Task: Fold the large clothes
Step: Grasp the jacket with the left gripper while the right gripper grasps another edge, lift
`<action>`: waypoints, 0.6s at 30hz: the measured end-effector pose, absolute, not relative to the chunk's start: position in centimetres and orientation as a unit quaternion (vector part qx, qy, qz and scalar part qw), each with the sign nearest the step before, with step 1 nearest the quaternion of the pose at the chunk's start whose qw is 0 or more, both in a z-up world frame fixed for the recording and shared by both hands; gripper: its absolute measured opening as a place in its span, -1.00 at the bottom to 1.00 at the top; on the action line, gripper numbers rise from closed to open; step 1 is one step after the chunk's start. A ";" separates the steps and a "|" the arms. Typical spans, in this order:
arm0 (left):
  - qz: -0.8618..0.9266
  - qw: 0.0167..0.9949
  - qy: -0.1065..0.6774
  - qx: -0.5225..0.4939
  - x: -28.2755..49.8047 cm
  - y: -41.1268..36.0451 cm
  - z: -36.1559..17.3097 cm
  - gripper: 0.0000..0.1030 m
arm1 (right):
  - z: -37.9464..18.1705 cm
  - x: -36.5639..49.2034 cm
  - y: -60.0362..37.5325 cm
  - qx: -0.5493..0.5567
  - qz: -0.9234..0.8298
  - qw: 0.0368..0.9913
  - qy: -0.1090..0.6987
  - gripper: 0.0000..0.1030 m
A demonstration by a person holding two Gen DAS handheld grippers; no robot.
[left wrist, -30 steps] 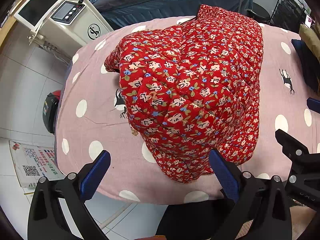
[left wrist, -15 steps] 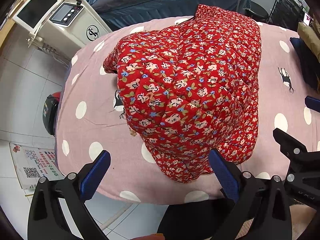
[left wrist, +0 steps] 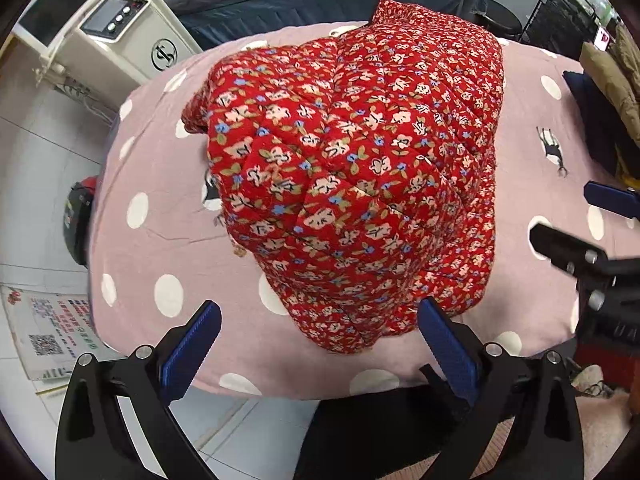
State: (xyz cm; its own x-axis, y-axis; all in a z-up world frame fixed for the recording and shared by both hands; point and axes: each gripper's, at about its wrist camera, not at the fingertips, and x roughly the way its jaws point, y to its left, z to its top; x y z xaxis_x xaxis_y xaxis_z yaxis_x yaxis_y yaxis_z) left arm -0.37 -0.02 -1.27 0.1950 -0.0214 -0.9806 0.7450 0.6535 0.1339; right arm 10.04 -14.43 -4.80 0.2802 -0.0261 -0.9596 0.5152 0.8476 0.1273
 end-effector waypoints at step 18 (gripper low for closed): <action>-0.398 0.661 0.503 0.390 -2.5 3.6 -11.4 0.87 | -18.1 5.1 -22.8 0.432 -0.090 0.713 0.545 0.69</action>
